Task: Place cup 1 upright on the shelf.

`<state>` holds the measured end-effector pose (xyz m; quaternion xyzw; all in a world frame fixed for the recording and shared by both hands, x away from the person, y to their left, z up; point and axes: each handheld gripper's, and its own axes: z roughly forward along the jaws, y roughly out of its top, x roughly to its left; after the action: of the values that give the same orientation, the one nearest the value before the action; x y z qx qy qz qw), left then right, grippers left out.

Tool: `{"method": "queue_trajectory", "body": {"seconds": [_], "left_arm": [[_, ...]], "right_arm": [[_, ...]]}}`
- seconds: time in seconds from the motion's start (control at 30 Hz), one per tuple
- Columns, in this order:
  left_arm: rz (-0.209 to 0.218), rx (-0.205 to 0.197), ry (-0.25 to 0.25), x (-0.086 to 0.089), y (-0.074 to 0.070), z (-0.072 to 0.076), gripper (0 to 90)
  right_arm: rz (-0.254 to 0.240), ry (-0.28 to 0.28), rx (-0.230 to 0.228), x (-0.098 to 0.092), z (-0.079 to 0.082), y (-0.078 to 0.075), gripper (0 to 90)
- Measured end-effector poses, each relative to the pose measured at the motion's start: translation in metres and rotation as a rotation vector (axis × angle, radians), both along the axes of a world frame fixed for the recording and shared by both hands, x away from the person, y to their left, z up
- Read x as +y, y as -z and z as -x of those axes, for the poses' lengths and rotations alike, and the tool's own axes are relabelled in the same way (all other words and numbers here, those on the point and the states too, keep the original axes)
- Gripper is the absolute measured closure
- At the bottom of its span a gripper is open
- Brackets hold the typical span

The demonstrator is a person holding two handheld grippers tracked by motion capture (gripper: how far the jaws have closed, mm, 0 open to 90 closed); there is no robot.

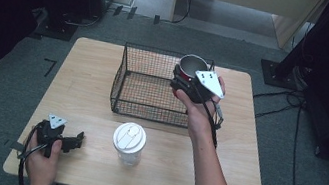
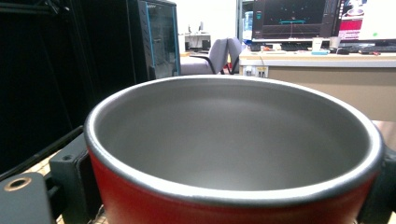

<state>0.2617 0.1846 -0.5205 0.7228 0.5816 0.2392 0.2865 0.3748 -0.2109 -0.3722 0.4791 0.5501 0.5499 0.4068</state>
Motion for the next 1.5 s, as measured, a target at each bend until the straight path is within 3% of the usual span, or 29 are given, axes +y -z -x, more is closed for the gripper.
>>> {"method": "queue_trajectory", "body": {"seconds": [0.33,0.5,0.63,0.67,0.7,0.83,1.03,1.2,1.5], "left_arm": [[0.001,0.001,0.000,0.000,0.000,0.000,0.0],[0.000,0.000,0.000,0.000,0.000,0.000,0.0],[-0.001,0.001,0.001,0.000,0.000,0.000,0.0],[-0.001,0.001,0.001,0.000,0.000,0.000,0.0],[0.000,0.001,0.001,0.000,0.000,0.000,0.0],[-0.001,0.002,0.001,0.000,0.000,0.000,0.0],[-0.001,0.003,0.001,0.000,0.000,0.000,0.0],[-0.001,0.003,0.001,0.000,0.000,0.000,0.0],[-0.001,0.001,0.001,0.000,0.000,0.000,0.0]], "right_arm": [[0.011,0.023,0.030,-0.001,-0.026,0.017,7.4],[-0.013,0.027,0.064,-0.001,-0.042,0.031,7.4],[0.008,0.033,0.098,-0.001,-0.050,0.039,7.4],[0.053,0.033,0.106,0.001,-0.054,0.043,7.4],[0.059,0.031,0.111,0.001,-0.056,0.044,7.3],[0.021,0.031,0.151,0.004,-0.064,0.049,7.3],[0.019,0.035,0.198,0.006,-0.071,0.058,7.3],[0.073,0.045,0.234,0.008,-0.077,0.067,7.1],[0.072,0.055,0.293,0.010,-0.081,0.077,6.5]]}}
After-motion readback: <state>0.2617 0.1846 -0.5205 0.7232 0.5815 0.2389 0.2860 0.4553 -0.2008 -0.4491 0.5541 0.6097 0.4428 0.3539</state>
